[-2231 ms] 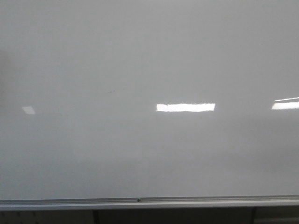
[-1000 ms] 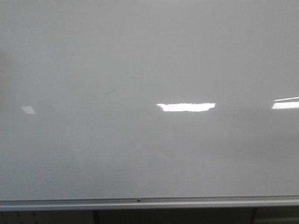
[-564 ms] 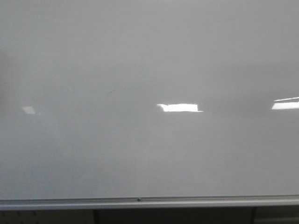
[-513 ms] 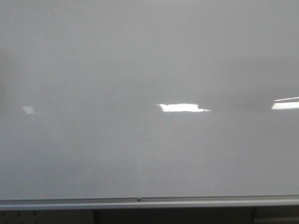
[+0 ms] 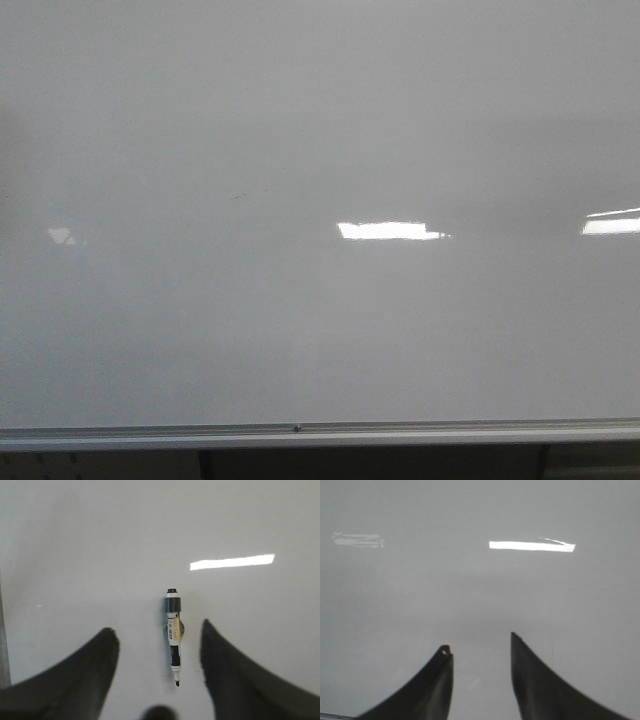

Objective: Write number 0 on whiteboard

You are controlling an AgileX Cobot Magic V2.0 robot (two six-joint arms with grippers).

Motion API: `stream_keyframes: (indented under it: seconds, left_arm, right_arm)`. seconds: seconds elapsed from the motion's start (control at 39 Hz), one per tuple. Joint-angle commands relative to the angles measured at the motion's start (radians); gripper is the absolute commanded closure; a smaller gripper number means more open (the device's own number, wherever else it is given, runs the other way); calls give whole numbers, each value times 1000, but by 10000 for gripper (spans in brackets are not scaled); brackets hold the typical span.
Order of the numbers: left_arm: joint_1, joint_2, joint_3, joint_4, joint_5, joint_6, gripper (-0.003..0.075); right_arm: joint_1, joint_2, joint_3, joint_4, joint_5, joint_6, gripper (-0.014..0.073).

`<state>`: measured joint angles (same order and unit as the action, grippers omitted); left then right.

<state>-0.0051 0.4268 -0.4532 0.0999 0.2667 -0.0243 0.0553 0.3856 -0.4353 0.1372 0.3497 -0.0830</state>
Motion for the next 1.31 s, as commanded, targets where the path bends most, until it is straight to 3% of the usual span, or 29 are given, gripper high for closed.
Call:
stream_keyframes:
  seconds: [0.0,0.08,0.28,0.56,0.79,1.28]
  left_arm:
    - [-3,13,-34,3,-71,-7,92]
    - [-3,13,-30,3,-82,-7,72]
    - [-3,104,-21,-3,-132,-7,113]
    - [-3,520,-153,-44,-86,-7,122]
    - [-3,828,-288,-44,-131,-7,122]
    - [-3,1140,-454,-44,-192,-7,122]
  right_arm:
    - [1,14,-38,6,-75,-3,137]
    - [1,14,-38,6,-75,-3,139]
    - [1,14,-38,6,-75,-3,139]
    - [1,14,-38,6,-75,-3,139]
    - [1,14,-38,6,-75,-3,139]
    - [1,14,-38,6,-67,-3,139]
